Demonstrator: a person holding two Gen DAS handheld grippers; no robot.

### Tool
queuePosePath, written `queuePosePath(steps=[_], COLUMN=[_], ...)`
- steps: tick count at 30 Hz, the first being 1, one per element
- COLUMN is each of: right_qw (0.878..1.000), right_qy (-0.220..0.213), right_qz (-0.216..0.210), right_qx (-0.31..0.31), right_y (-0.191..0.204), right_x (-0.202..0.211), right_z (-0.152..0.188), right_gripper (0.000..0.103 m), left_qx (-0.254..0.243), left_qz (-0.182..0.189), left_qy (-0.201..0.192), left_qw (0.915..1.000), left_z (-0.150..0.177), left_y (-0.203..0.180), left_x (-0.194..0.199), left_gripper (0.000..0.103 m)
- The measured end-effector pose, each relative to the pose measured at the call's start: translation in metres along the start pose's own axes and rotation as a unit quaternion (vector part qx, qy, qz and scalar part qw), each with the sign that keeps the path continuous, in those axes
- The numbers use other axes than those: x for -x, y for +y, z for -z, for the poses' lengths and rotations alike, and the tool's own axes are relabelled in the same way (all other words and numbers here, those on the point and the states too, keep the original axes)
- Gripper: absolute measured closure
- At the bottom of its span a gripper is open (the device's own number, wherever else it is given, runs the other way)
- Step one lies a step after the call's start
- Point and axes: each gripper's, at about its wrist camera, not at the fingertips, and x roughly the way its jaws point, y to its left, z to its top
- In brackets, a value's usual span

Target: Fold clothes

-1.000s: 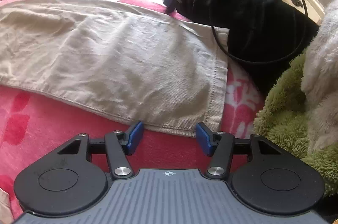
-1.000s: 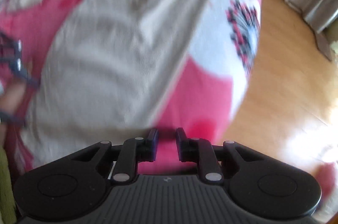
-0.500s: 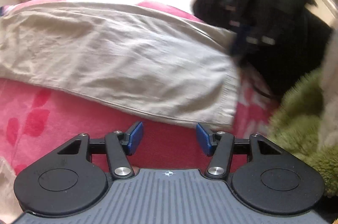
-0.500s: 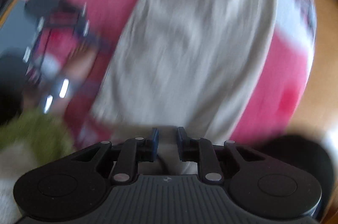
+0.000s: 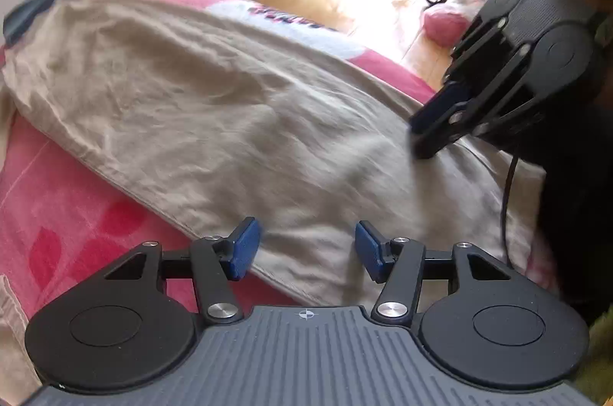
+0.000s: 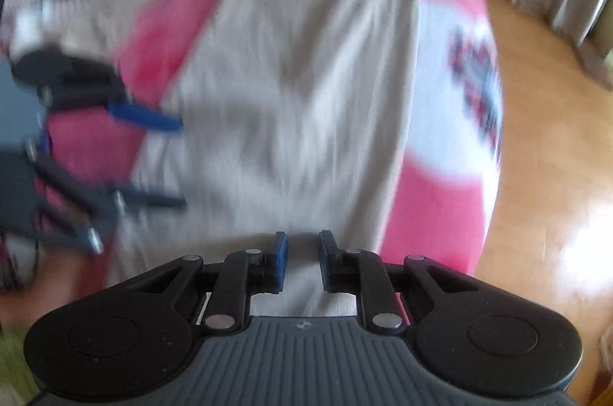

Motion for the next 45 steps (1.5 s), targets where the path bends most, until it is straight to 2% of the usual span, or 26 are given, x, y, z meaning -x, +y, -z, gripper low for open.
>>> queuePosePath(steps=[2, 3, 5, 7, 10, 12, 14, 16, 18, 21, 23, 24, 27, 31, 33, 36, 41, 45], right_qw=[0.999, 0.999, 0.998, 0.995, 0.989, 0.989, 0.99, 0.991, 0.991, 0.994, 0.994, 0.993, 0.988, 0.984, 0.984, 0.986, 0.992, 0.99], right_qy=[0.027, 0.02, -0.014, -0.061, -0.117, -0.135, -0.135, -0.124, -0.121, -0.074, -0.064, -0.074, -0.125, -0.159, -0.15, -0.146, -0.08, -0.068], right_qz=[0.003, 0.01, 0.024, 0.04, 0.05, 0.038, 0.033, 0.036, 0.039, 0.029, 0.034, 0.046, 0.079, 0.044, 0.026, 0.035, 0.044, 0.016], right_qx=[0.03, 0.041, 0.063, 0.072, 0.071, 0.05, 0.033, 0.031, 0.047, 0.081, 0.083, 0.081, 0.046, -0.069, -0.096, -0.076, -0.085, -0.122], right_y=[0.001, 0.001, 0.0, -0.005, -0.008, -0.012, -0.018, -0.019, -0.015, -0.013, -0.017, -0.02, -0.036, -0.071, -0.081, -0.077, -0.071, -0.073], right_x=[0.01, 0.019, 0.035, 0.04, 0.022, 0.0, -0.027, -0.04, -0.037, -0.022, -0.014, -0.012, -0.012, -0.042, -0.063, -0.066, -0.04, -0.037], right_z=[0.009, 0.005, -0.011, -0.041, -0.09, -0.114, -0.122, -0.11, -0.094, -0.082, -0.088, -0.096, -0.131, -0.169, -0.169, -0.15, -0.113, -0.102], right_gripper=[0.084, 0.084, 0.084, 0.084, 0.084, 0.084, 0.084, 0.084, 0.083, 0.083, 0.084, 0.084, 0.083, 0.084, 0.084, 0.084, 0.083, 0.082], left_qx=[-0.027, -0.034, -0.033, -0.019, 0.025, 0.049, 0.059, 0.059, 0.07, 0.083, 0.1, 0.115, 0.148, 0.142, 0.132, 0.116, 0.113, 0.097], left_qz=[-0.022, -0.031, -0.045, -0.063, -0.078, -0.08, -0.079, -0.069, -0.049, -0.039, -0.041, -0.045, -0.054, -0.052, -0.05, -0.054, -0.045, -0.036], left_qy=[-0.025, -0.04, -0.061, -0.064, -0.051, -0.037, -0.04, -0.044, -0.044, -0.06, -0.073, -0.073, -0.066, -0.056, -0.053, -0.056, -0.057, -0.053], left_qw=[0.9991, 0.9982, 0.9965, 0.9957, 0.9953, 0.9949, 0.9943, 0.9949, 0.9954, 0.994, 0.9914, 0.9896, 0.9853, 0.9868, 0.9885, 0.9902, 0.991, 0.9932], left_z=[-0.001, -0.004, -0.016, -0.03, -0.042, -0.041, -0.033, -0.025, -0.018, -0.016, -0.018, -0.021, -0.027, -0.024, -0.02, -0.015, -0.012, -0.008], left_y=[-0.001, 0.002, 0.015, 0.029, 0.048, 0.055, 0.054, 0.05, 0.051, 0.06, 0.07, 0.076, 0.092, 0.089, 0.081, 0.071, 0.059, 0.041], left_x=[0.014, 0.02, 0.023, 0.013, -0.011, -0.023, -0.025, -0.019, -0.011, 0.0, 0.003, 0.001, -0.009, -0.014, -0.016, -0.017, -0.016, -0.012], left_gripper=[0.048, 0.048, 0.047, 0.047, 0.047, 0.047, 0.047, 0.047, 0.047, 0.047, 0.047, 0.047, 0.047, 0.047, 0.047, 0.046, 0.046, 0.046])
